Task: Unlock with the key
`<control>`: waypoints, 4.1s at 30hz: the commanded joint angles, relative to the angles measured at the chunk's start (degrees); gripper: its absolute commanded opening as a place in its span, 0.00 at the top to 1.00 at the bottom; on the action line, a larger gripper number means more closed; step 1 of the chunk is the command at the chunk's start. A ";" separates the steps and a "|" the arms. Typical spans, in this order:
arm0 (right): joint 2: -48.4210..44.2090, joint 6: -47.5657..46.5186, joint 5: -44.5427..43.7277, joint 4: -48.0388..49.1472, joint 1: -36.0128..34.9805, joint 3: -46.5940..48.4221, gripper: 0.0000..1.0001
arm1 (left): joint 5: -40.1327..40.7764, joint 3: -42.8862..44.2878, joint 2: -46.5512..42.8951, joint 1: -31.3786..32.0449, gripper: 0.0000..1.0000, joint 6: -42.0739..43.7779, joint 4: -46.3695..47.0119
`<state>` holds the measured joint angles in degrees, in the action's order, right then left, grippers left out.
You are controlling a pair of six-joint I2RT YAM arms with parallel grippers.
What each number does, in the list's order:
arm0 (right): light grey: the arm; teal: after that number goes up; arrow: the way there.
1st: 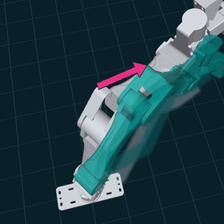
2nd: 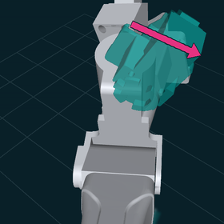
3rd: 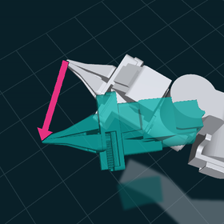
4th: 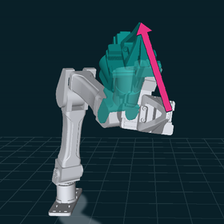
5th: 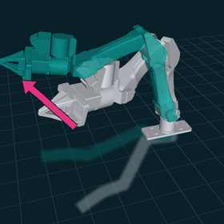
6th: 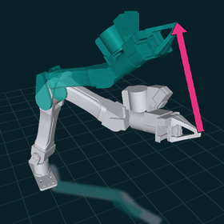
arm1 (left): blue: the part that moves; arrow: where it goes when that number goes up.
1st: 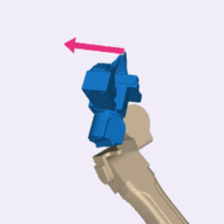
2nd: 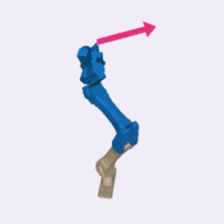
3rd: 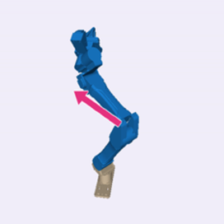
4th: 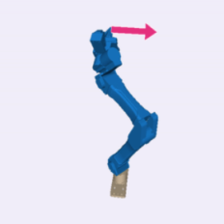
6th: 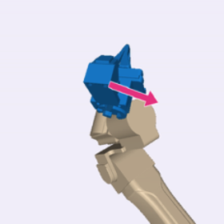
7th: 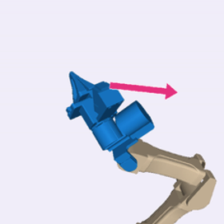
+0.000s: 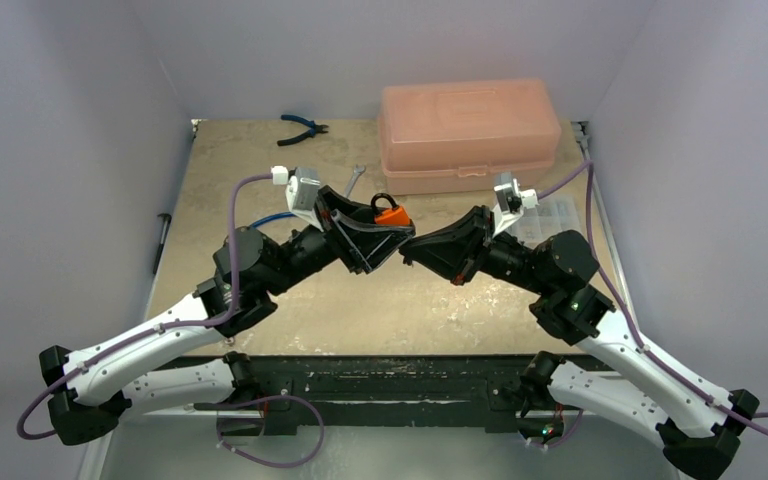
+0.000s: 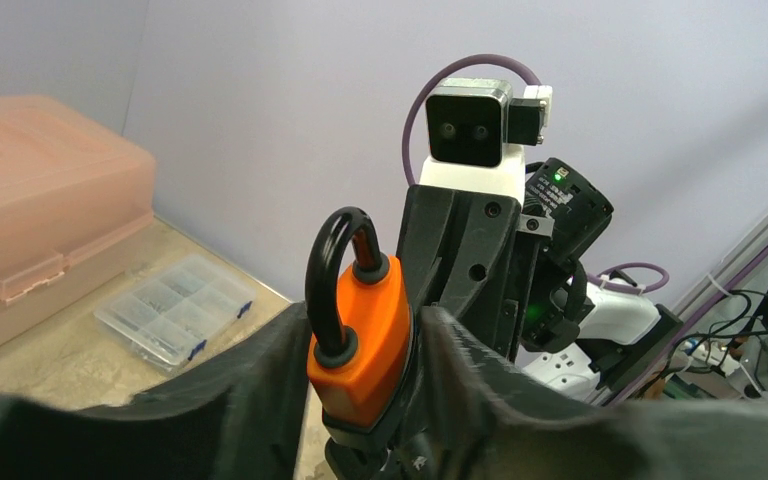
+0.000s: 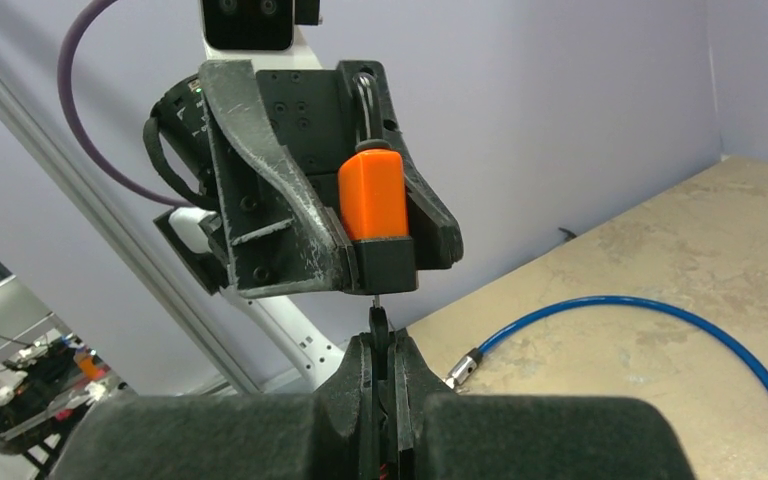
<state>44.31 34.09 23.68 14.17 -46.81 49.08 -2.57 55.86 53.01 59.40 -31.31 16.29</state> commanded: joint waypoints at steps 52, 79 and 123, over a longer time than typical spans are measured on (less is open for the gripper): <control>3.00 18.47 8.45 19.72 0.05 6.00 1.00 | -30.24 3.93 5.28 0.06 1.00 6.45 6.18; -0.54 -2.48 -9.04 -9.32 0.04 9.66 1.00 | -10.40 3.67 3.42 0.02 0.24 5.03 -5.57; 1.69 -10.45 10.26 -38.21 0.05 18.00 1.00 | -5.89 5.46 -9.71 0.02 0.24 80.16 -33.35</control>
<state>45.80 23.73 28.12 -24.82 -46.81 64.82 -4.82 60.88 41.60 59.29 38.46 -16.51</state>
